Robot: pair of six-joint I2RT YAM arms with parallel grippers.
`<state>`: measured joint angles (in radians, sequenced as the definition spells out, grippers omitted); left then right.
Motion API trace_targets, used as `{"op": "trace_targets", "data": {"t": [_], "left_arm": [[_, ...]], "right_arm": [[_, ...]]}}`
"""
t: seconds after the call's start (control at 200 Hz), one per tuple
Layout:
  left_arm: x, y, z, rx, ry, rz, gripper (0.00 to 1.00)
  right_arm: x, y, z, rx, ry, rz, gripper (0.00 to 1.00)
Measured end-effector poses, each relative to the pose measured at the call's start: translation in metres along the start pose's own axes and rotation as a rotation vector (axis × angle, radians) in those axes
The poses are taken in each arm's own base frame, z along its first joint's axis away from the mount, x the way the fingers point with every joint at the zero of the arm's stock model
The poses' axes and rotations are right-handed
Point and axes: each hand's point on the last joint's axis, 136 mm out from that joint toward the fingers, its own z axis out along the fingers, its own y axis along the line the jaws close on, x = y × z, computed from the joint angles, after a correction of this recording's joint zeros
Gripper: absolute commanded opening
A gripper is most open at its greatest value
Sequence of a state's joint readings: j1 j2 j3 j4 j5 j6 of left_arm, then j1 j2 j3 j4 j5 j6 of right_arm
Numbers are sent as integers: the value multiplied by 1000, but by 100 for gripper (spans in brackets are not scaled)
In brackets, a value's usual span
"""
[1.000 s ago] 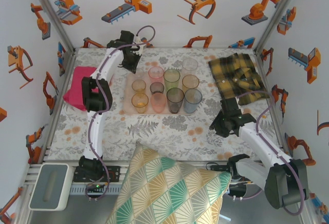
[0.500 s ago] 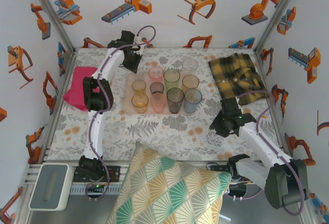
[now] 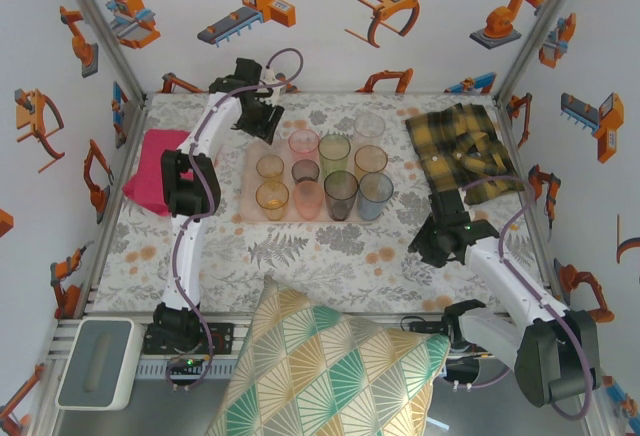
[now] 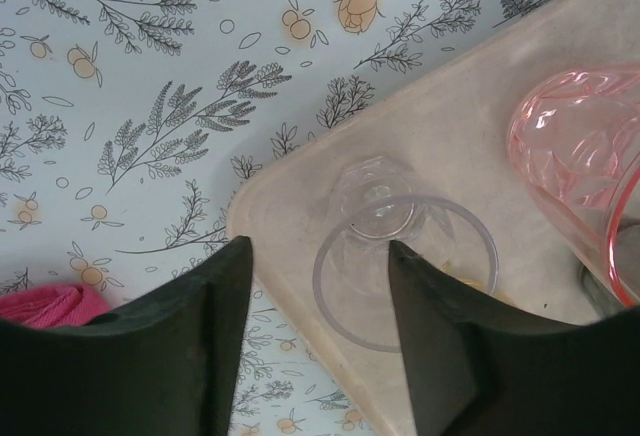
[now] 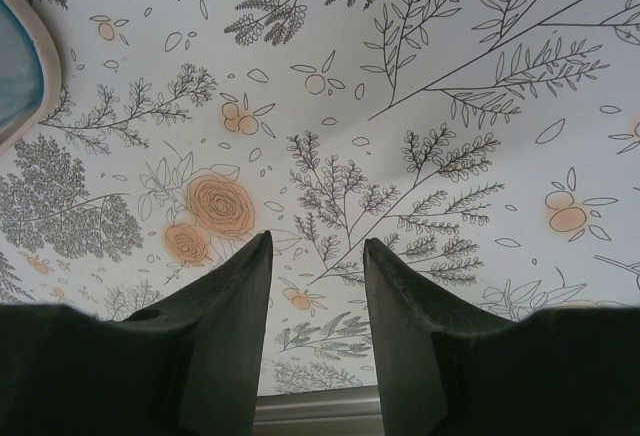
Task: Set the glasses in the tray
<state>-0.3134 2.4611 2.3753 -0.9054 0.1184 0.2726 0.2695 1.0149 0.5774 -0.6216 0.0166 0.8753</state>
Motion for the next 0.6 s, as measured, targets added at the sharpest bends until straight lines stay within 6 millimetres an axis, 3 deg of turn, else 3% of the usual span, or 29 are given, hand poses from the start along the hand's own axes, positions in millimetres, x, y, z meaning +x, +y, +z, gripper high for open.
{"op": "trace_targets", "data": {"t": [0.15,0.275,0.441,0.556,0.576,0.596], "left_arm": [[-2,6,-5,-22,-5,-2,75],[-8,16,-24,-52,-32,-10,78],[-19,34,-68,-96,-91,-31,85],[-25,45,-112,-119,-142,-67,91],[-25,47,-119,-122,-151,-75,92],[-26,48,-129,-123,-165,-85,93]], "right_arm": [[-6,4,-4,-7,-16,-9,43],[-11,6,-8,-2,-33,-15,45],[-21,4,-14,18,-70,-32,53],[-33,3,-25,35,-133,-52,59],[-36,2,-27,38,-147,-54,68],[-39,2,-30,40,-163,-56,91]]}}
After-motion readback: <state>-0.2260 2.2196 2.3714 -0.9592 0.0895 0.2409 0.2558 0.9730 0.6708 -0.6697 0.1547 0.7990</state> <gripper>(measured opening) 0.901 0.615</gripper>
